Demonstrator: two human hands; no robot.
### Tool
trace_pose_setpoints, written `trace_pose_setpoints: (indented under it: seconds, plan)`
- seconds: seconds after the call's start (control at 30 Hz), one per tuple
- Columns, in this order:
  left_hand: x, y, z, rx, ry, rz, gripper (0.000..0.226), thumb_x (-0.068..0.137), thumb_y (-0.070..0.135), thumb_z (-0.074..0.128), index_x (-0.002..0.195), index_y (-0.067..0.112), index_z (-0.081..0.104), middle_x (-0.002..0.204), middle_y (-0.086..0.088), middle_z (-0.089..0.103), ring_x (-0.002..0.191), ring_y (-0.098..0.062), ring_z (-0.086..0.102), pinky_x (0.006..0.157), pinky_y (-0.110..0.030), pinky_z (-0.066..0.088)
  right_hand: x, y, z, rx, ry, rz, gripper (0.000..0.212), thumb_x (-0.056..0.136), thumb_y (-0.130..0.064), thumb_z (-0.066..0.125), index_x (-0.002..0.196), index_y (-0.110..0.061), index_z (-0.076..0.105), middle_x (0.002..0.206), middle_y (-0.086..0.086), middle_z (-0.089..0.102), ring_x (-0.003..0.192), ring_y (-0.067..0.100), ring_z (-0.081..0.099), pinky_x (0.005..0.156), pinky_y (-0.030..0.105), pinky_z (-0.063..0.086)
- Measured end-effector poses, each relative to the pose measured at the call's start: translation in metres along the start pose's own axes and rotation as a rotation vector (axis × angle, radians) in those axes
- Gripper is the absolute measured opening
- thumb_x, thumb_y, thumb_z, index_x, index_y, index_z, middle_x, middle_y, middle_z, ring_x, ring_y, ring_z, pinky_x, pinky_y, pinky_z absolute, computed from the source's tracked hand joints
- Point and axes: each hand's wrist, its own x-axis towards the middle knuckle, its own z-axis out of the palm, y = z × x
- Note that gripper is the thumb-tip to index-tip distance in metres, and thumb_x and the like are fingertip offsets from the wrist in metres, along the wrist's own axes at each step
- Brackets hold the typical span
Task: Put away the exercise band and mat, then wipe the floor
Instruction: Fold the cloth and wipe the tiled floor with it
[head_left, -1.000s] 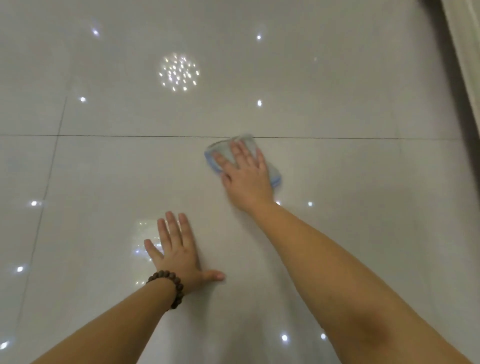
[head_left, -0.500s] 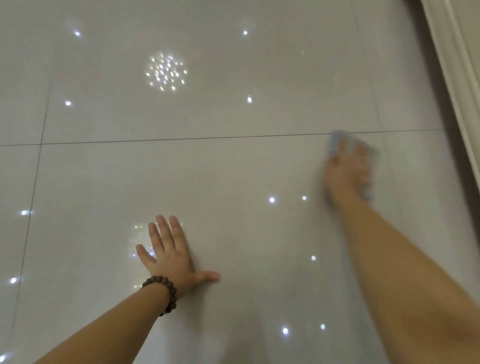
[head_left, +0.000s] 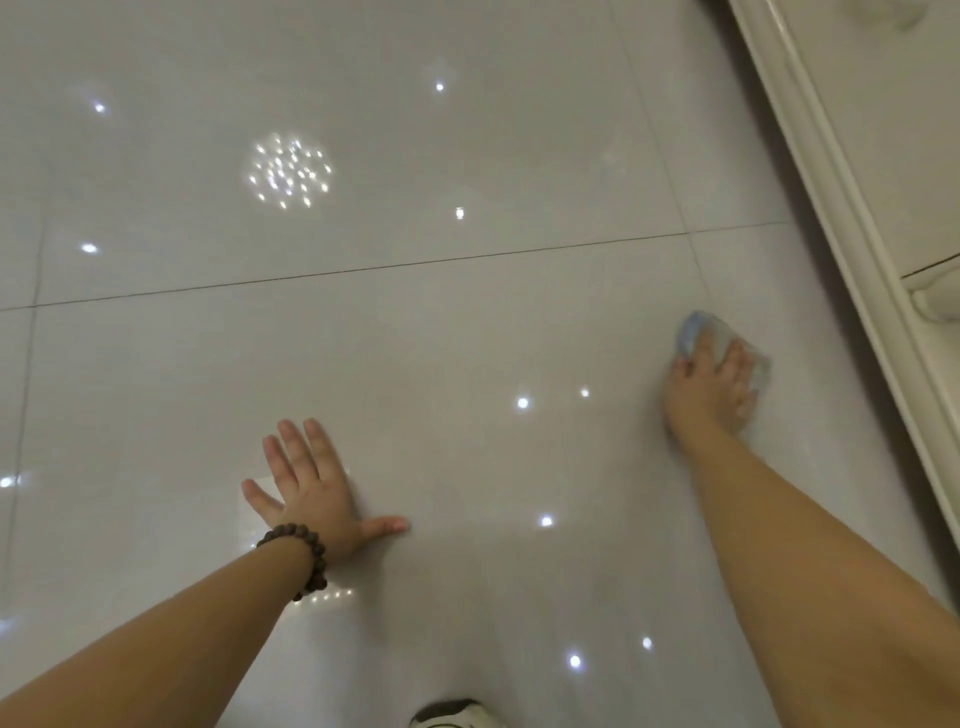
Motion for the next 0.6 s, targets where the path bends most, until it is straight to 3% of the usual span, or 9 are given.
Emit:
trace_pose_setpoints:
  seconds: [0.03, 0.13, 0.2, 0.27, 0.33, 0.4, 0.5, 0.57, 0.6]
  plan:
    - [-0.001, 0.0, -0.001, -0.001, -0.001, 0.005, 0.156, 0.043, 0.091, 0.058, 0.121, 0.012, -0.053, 0.142, -0.015, -0.048, 0.136, -0.036, -0.036, 0.11, -0.063, -0.006, -0.021, -0.022, 0.013, -0.015, 0.019, -0.093, 0.053, 0.098, -0.034, 0.035, 0.149, -0.033, 0.02, 0.159, 0.008, 0.01, 0.146, 0.022, 0.003, 0.117, 0.047, 0.006]
    - [-0.002, -0.002, 0.0, -0.009, 0.018, 0.013, 0.157, 0.045, 0.088, 0.06, 0.13, 0.011, -0.047, 0.146, -0.015, -0.044, 0.138, -0.035, -0.034, 0.111, -0.063, -0.006, -0.093, -0.086, 0.05, -0.03, 0.004, -0.65, 0.051, 0.092, -0.032, 0.039, 0.143, -0.034, 0.036, 0.153, 0.007, 0.031, 0.143, 0.022, 0.022, 0.115, 0.045, 0.011]
    - [-0.003, -0.002, 0.002, -0.016, 0.037, 0.022, 0.157, 0.046, 0.087, 0.062, 0.136, 0.011, -0.042, 0.147, -0.013, -0.043, 0.139, -0.034, -0.032, 0.112, -0.063, -0.005, -0.101, -0.079, 0.051, -0.05, -0.056, -0.926, 0.048, 0.091, -0.039, 0.036, 0.138, -0.035, 0.044, 0.149, 0.005, 0.039, 0.14, 0.021, 0.031, 0.113, 0.045, 0.017]
    - [-0.003, -0.003, 0.005, -0.016, 0.06, 0.027, 0.156, 0.046, 0.087, 0.062, 0.137, 0.012, -0.04, 0.148, -0.012, -0.042, 0.139, -0.033, -0.032, 0.112, -0.062, -0.005, -0.073, -0.036, 0.039, -0.075, -0.023, -1.057, 0.048, 0.092, -0.042, 0.037, 0.138, -0.034, 0.045, 0.146, 0.006, 0.043, 0.137, 0.021, 0.036, 0.112, 0.044, 0.023]
    - [-0.003, -0.005, 0.008, -0.022, 0.087, 0.035, 0.156, 0.046, 0.087, 0.062, 0.138, 0.013, -0.04, 0.149, -0.012, -0.041, 0.14, -0.031, -0.032, 0.112, -0.062, -0.006, -0.046, 0.024, 0.026, -0.078, 0.056, -0.852, 0.053, 0.089, -0.043, 0.034, 0.14, -0.029, 0.041, 0.146, 0.01, 0.042, 0.137, 0.025, 0.034, 0.111, 0.044, 0.024]
    - [-0.002, -0.007, 0.014, -0.018, 0.131, 0.038, 0.155, 0.046, 0.087, 0.062, 0.14, 0.013, -0.037, 0.15, -0.011, -0.038, 0.141, -0.031, -0.03, 0.112, -0.062, -0.006, -0.033, 0.075, 0.011, -0.062, 0.11, -0.462, 0.06, 0.088, -0.047, 0.026, 0.143, -0.025, 0.039, 0.15, 0.014, 0.034, 0.139, 0.03, 0.028, 0.113, 0.047, 0.019]
    - [-0.001, -0.009, 0.015, -0.027, 0.164, 0.049, 0.154, 0.046, 0.086, 0.063, 0.143, 0.013, -0.032, 0.152, -0.011, -0.035, 0.141, -0.029, -0.029, 0.111, -0.061, -0.007, -0.047, 0.063, 0.016, 0.019, 0.12, 0.053, 0.054, 0.095, -0.041, 0.031, 0.148, -0.029, 0.029, 0.156, 0.011, 0.02, 0.145, 0.025, 0.012, 0.116, 0.048, 0.007]
    - [-0.002, -0.01, 0.018, -0.048, 0.187, 0.064, 0.15, 0.051, 0.083, 0.065, 0.145, 0.013, -0.028, 0.154, -0.011, -0.031, 0.143, -0.029, -0.026, 0.112, -0.06, -0.005, -0.077, 0.01, 0.03, 0.072, 0.143, 0.12, 0.051, 0.096, -0.033, 0.037, 0.147, -0.029, 0.032, 0.156, 0.01, 0.022, 0.145, 0.024, 0.011, 0.115, 0.046, 0.004]
    - [-0.005, -0.009, 0.021, -0.059, 0.201, 0.08, 0.146, 0.055, 0.081, 0.065, 0.146, 0.012, -0.026, 0.155, -0.01, -0.029, 0.143, -0.028, -0.025, 0.113, -0.06, -0.004, -0.098, -0.018, 0.042, 0.089, 0.179, 0.005, 0.051, 0.093, -0.032, 0.04, 0.144, -0.028, 0.038, 0.154, 0.012, 0.028, 0.144, 0.025, 0.017, 0.115, 0.046, 0.008]
